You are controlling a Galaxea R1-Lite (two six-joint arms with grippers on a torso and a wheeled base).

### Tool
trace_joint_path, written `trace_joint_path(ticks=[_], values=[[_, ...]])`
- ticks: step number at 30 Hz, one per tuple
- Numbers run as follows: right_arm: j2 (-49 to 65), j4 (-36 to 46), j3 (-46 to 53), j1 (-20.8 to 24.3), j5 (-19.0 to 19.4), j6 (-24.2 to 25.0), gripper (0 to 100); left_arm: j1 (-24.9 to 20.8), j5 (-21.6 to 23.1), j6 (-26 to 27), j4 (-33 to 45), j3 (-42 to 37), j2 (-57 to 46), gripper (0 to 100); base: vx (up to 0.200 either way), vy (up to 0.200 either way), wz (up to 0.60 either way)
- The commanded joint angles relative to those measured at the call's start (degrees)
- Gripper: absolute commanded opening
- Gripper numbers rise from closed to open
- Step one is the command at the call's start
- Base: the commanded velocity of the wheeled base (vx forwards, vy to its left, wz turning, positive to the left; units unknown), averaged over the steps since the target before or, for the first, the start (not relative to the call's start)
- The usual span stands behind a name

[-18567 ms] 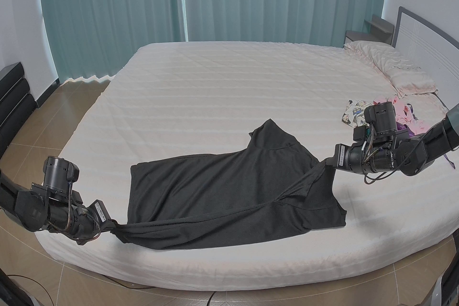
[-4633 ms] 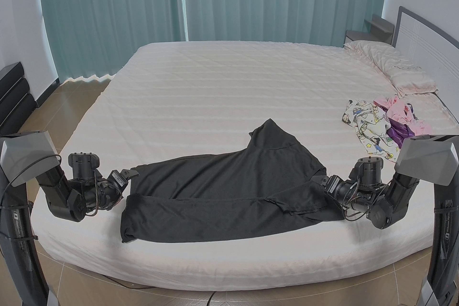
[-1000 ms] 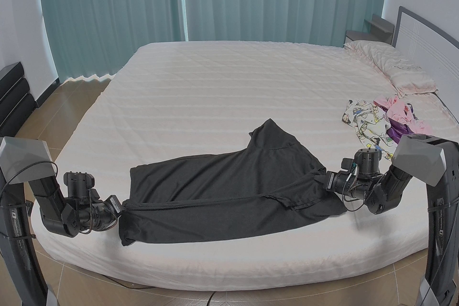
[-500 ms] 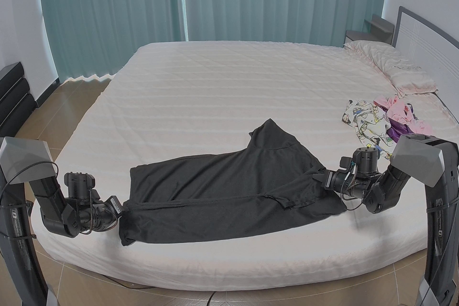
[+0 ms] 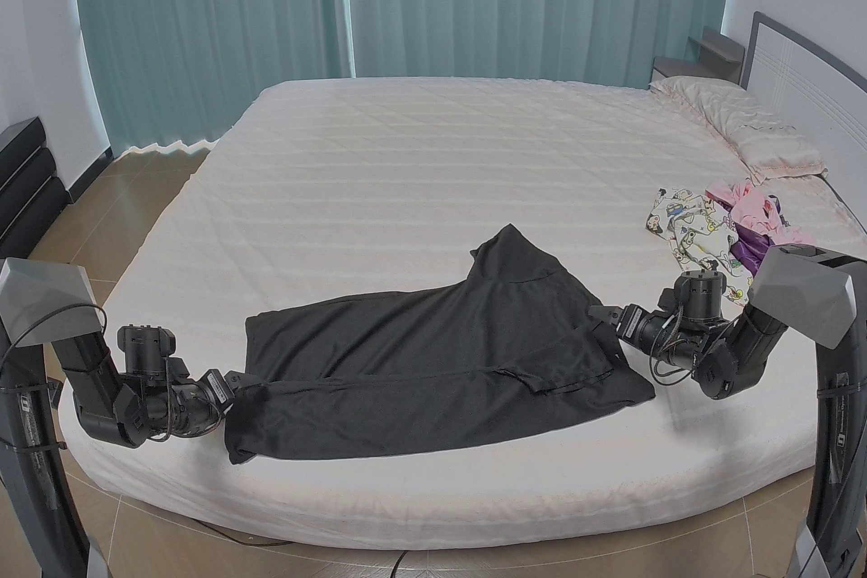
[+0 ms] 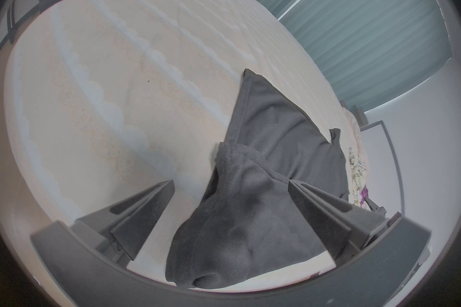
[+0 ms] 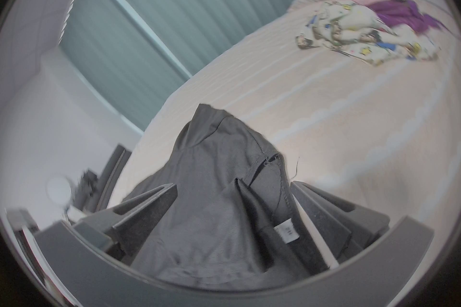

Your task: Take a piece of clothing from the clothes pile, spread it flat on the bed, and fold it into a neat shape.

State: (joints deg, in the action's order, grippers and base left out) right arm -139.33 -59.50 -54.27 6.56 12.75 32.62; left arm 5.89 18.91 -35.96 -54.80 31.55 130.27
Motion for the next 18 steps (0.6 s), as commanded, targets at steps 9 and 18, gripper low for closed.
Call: trace_joint_path(ticks=[9, 18], values=[[7.75, -0.18, 14.99, 9.35, -7.83, 23.63, 100, 2.37, 5.17, -1.48, -0.13, -0.79, -1.86, 100, 0.000, 0.000, 0.00], [3.97, -0.18, 13.84, 10.58, -10.29, 23.36, 100, 2.37, 5.17, -1.48, -0.13, -0.52, -1.68, 100, 0.000, 0.000, 0.00]])
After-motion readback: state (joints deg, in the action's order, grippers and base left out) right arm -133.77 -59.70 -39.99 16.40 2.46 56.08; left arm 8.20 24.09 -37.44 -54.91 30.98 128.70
